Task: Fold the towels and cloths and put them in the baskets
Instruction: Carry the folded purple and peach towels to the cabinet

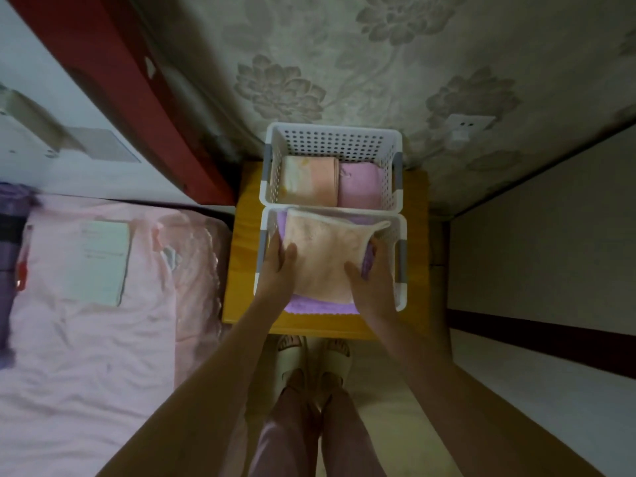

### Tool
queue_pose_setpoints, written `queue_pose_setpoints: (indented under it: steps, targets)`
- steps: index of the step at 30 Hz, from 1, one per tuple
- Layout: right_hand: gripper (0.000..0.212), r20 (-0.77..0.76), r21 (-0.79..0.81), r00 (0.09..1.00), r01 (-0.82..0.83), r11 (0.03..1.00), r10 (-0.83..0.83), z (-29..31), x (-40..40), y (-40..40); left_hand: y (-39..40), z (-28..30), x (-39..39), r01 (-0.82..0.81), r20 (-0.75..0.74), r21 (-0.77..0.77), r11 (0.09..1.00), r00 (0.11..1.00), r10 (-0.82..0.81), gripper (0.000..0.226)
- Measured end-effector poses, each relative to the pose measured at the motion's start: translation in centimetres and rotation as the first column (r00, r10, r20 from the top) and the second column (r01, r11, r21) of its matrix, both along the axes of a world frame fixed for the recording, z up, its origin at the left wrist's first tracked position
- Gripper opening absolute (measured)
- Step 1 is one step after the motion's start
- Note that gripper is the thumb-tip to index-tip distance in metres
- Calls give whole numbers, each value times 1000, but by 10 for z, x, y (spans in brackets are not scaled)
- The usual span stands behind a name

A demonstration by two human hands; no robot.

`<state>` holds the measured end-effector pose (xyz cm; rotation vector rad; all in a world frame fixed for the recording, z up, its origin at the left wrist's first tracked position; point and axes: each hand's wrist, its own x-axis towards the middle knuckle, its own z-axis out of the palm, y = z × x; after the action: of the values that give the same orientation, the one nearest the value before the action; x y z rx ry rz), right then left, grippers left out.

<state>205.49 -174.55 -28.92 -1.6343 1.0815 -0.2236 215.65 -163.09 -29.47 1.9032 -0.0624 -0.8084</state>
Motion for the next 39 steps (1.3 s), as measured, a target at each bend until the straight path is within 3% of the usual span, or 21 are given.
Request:
queue_pose_setpoints:
  steps: [5,10,12,13,14,16,18,21,24,28,34,37,39]
  targets:
    - [57,-10,2,1000,10,1000,-10,-12,7,-4,-2,-18,10,65,33,14,998,997,-65,57]
    - [59,-4,33,1000,-5,999,5,-22,2,-4,5,-33,11,90,-30,40,995,996,-89,58]
    - [61,0,65,1000,-5,998,5,-23,1,-3,6,-25,8,108,50,65,992,993,-111,57]
    - [60,-7,0,1000,-1,1000,1,-23,0,-3,7,-19,5,117,165,106,987,977,-133,56]
    - [58,-21,-156,1000,-11,988,7,-22,-2,-3,8,-11,1,125,325,162,979,930,-173,55]
    - [55,-73,-533,993,-119,838,95,-20,-8,-5,9,4,-3,193,617,223,955,731,-292,50]
    - [57,-173,-653,933,-348,673,315,-21,-10,-8,5,2,0,337,715,328,882,522,-465,49]
    - [75,-411,-603,732,-665,440,543,-38,-7,-20,-1,-23,12,397,616,572,718,370,-695,52]
    - [98,-524,-510,586,-797,323,618,-54,3,-45,-1,-45,21,395,494,728,560,263,-829,60]
    - [111,-648,-425,392,-897,117,653,-66,9,-65,10,-61,33,443,414,792,420,118,-903,77]
    - [121,-690,-359,332,-928,94,643,-78,13,-70,10,-68,54,409,308,878,247,-89,-947,101]
    - [123,-690,-347,328,-932,103,646,-83,15,-70,6,-73,52,349,206,923,160,-101,-973,105]
    - [125,-689,-344,337,-931,120,642,-85,15,-68,4,-76,53,336,192,930,148,-102,-976,105]
